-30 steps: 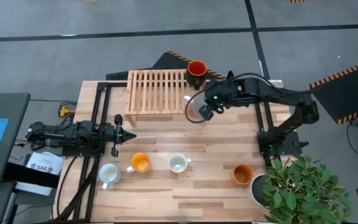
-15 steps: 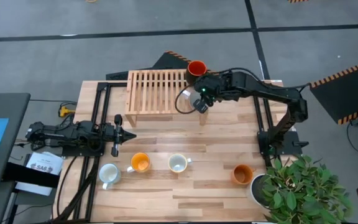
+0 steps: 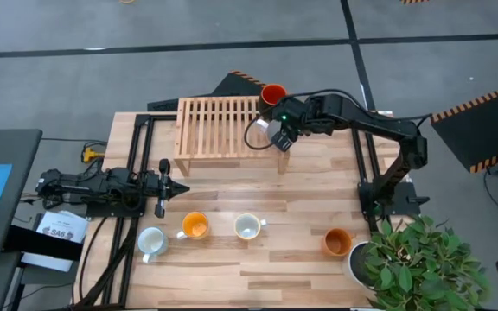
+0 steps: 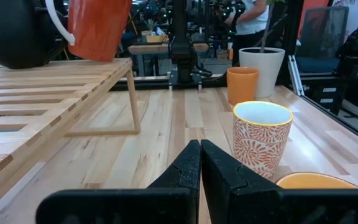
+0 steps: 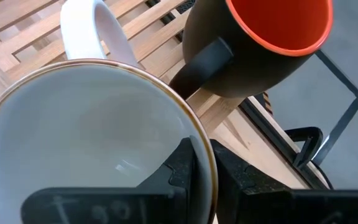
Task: Place coffee mugs
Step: Put the orange mug on the shelf
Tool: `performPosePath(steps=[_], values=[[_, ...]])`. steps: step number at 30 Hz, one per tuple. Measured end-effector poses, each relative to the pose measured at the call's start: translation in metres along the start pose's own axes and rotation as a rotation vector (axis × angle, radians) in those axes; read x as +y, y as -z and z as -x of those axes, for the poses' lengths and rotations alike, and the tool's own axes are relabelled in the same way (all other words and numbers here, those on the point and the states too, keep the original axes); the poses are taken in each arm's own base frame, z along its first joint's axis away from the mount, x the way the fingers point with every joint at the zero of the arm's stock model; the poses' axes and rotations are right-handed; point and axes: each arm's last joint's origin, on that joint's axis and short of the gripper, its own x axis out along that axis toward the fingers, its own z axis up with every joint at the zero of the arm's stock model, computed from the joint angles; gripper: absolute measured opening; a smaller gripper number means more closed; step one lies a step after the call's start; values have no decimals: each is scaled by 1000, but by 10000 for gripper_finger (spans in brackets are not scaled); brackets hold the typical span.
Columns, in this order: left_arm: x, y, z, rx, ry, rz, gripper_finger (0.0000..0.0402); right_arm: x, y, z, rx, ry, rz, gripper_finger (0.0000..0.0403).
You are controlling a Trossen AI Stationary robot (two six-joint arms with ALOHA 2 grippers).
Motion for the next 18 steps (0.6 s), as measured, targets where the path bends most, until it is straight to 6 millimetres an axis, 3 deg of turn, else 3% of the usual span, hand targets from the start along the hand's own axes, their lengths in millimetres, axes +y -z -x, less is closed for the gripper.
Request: performPosePath(steps=[18], values=[[0, 0, 0, 0, 0, 0, 0, 3, -3, 0, -18, -64, -17, 65]])
